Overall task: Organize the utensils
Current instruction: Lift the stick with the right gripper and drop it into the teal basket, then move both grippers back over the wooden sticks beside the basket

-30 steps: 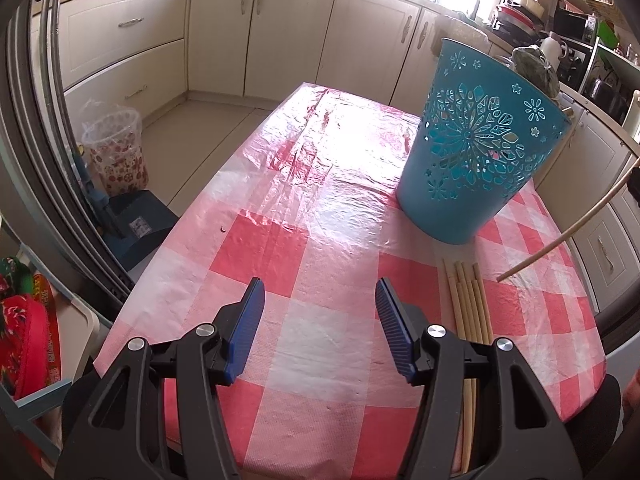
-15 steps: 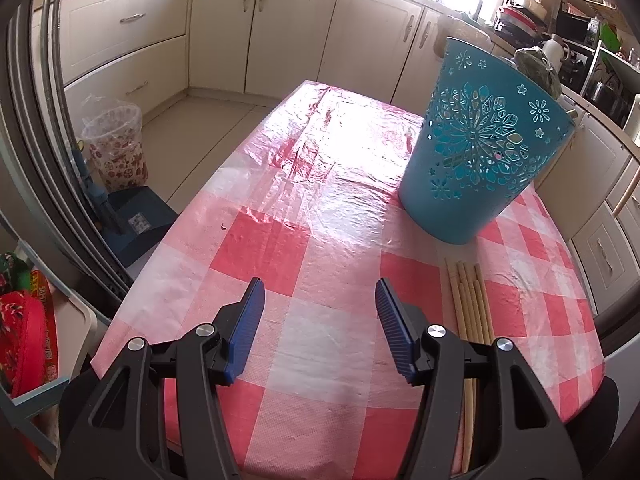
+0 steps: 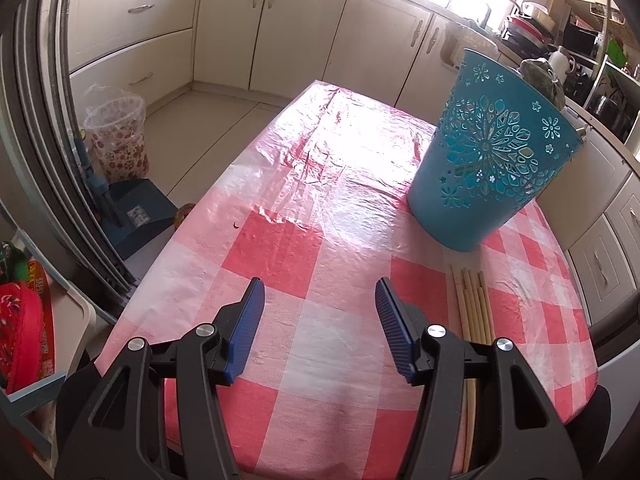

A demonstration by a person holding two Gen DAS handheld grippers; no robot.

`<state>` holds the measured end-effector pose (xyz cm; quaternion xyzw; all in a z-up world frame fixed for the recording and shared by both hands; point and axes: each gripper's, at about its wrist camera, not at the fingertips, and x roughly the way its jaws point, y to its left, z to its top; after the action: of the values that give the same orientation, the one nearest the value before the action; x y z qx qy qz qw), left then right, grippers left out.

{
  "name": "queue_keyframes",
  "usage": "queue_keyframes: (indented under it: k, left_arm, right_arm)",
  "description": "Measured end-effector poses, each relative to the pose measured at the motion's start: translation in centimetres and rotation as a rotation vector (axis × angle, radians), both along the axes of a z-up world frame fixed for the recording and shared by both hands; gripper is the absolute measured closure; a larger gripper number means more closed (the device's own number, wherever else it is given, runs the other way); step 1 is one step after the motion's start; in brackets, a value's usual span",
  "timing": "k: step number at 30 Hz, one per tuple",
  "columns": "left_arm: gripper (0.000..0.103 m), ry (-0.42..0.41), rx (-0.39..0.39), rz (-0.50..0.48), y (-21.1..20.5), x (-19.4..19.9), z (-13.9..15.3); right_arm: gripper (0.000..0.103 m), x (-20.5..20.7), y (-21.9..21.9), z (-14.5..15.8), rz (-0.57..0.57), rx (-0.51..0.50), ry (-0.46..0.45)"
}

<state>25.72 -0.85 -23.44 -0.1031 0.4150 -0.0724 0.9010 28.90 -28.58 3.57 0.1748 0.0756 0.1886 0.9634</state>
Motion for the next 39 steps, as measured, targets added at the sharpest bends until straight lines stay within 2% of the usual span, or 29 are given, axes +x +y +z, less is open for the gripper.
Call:
queue_keyframes:
  k: [5,10,14,17,18,19,25,30,32,37,39]
  left_arm:
    - [0.048,0.011,-0.02,0.019,0.7,0.4,-0.1]
    - [0.048,-0.004,-0.002,0.019,0.6,0.2,0.9]
    - [0.043,-0.038,0.04,0.012,0.2,-0.7,2.5]
    - [0.039,-0.062,0.074,0.0,-0.4,-1.6,3.6]
    - [0.039,-0.068,0.082,-0.005,-0.6,-1.9,3.9]
    - [0.039,-0.074,0.087,-0.01,-0.7,-2.3,4.2]
    - [0.034,-0.115,0.117,-0.036,-1.6,-4.7,5.9]
    - [0.031,-0.126,0.137,-0.057,-2.0,-6.2,6.6]
    - [0.027,-0.135,0.151,-0.06,-2.0,-6.7,6.9]
    - [0.014,-0.124,0.19,-0.066,-2.0,-7.5,6.9]
    - [0.013,-0.099,0.205,-0.064,-1.8,-7.5,6.4]
  right_arm:
    - [0.098,3.2,2.0,-5.1,0.013,-0.044,0.121]
    - [0.098,5.5,3.0,-10.7,0.023,-0.082,0.323]
    - [0.096,1.8,2.5,-10.8,-0.009,-0.073,0.299]
    - [0.086,-2.0,2.6,-10.5,-0.044,-0.095,0.275]
    - [0.078,-3.3,2.4,-10.7,-0.053,-0.099,0.278]
    - [0.075,-4.8,2.2,-11.1,-0.066,-0.105,0.284]
    - [0.071,-10.5,1.6,-14.3,-0.124,-0.115,0.388]
    - [0.065,-12.5,1.5,-18.2,-0.146,-0.094,0.518]
    - [0.059,-12.8,1.6,-19.6,-0.153,-0.093,0.57]
    - [0.045,-12.0,3.4,-21.4,-0.149,-0.156,0.646]
    - [0.045,-11.7,4.2,-21.8,-0.148,-0.187,0.654]
